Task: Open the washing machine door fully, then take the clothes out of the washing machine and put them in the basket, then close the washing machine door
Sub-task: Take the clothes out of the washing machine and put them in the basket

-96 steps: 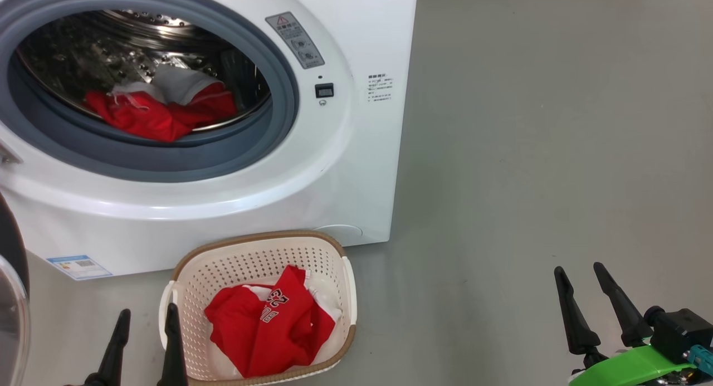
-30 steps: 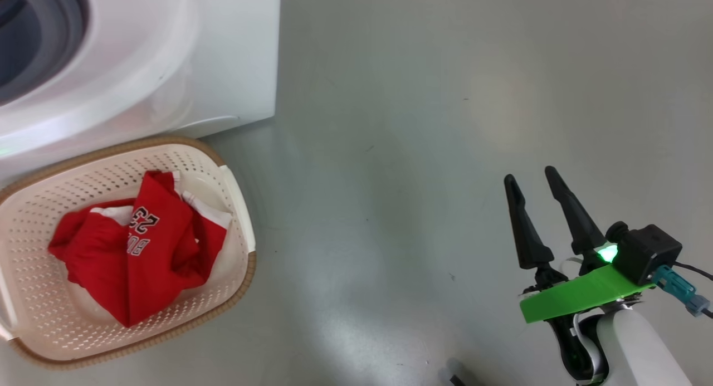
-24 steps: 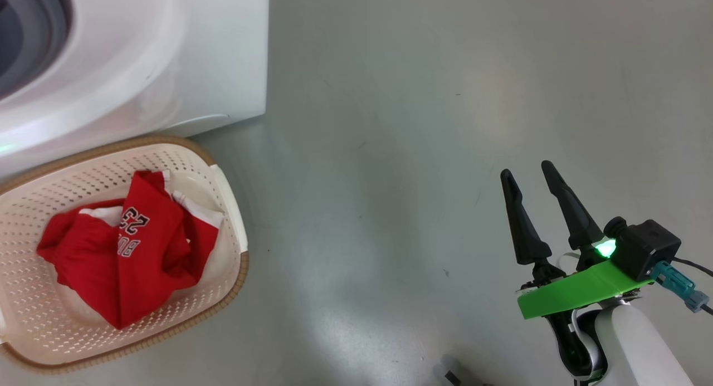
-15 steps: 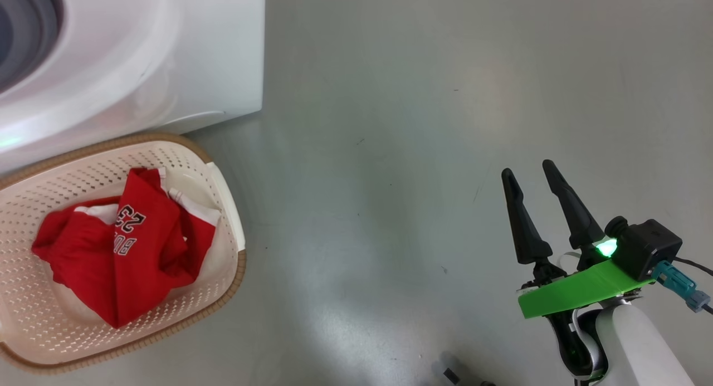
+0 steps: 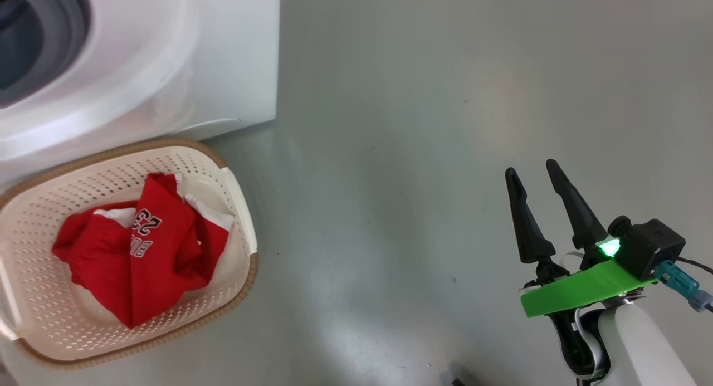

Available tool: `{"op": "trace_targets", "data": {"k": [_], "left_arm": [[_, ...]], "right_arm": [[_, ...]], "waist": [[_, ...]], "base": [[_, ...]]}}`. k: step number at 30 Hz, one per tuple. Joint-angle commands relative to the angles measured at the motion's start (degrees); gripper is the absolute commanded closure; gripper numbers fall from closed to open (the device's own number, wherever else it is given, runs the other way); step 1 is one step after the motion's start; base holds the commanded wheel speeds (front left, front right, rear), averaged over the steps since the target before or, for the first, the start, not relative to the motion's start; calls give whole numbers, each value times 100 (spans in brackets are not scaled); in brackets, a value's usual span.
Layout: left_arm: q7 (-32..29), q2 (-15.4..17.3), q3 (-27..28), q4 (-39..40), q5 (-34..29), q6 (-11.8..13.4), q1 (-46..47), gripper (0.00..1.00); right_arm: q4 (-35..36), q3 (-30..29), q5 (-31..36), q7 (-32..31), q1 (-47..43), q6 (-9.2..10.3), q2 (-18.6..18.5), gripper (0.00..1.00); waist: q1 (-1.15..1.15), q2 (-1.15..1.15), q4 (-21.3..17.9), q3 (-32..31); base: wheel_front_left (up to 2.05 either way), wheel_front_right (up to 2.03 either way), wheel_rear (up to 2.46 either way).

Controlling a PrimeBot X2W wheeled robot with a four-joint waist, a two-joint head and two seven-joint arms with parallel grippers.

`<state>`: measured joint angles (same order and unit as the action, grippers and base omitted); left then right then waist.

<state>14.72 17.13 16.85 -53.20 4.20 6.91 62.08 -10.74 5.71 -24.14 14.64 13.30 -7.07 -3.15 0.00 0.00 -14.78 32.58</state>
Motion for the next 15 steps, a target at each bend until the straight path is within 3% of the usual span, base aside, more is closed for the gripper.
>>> {"op": "trace_targets", "data": {"k": [1, 15], "left_arm": [[28, 210, 44, 286, 21, -57, -249, 100], [28, -590, 202, 2300, 11, -581, -1657, 100]], "right_arm": [[105, 73, -11, 36, -70, -42, -58, 0], [73, -158, 17, 36, -190, -42, -133, 0]], "waist": [[0, 0, 83, -97], [0, 0, 582, -602]], "base": [[0, 0, 0], [0, 0, 0]]}}
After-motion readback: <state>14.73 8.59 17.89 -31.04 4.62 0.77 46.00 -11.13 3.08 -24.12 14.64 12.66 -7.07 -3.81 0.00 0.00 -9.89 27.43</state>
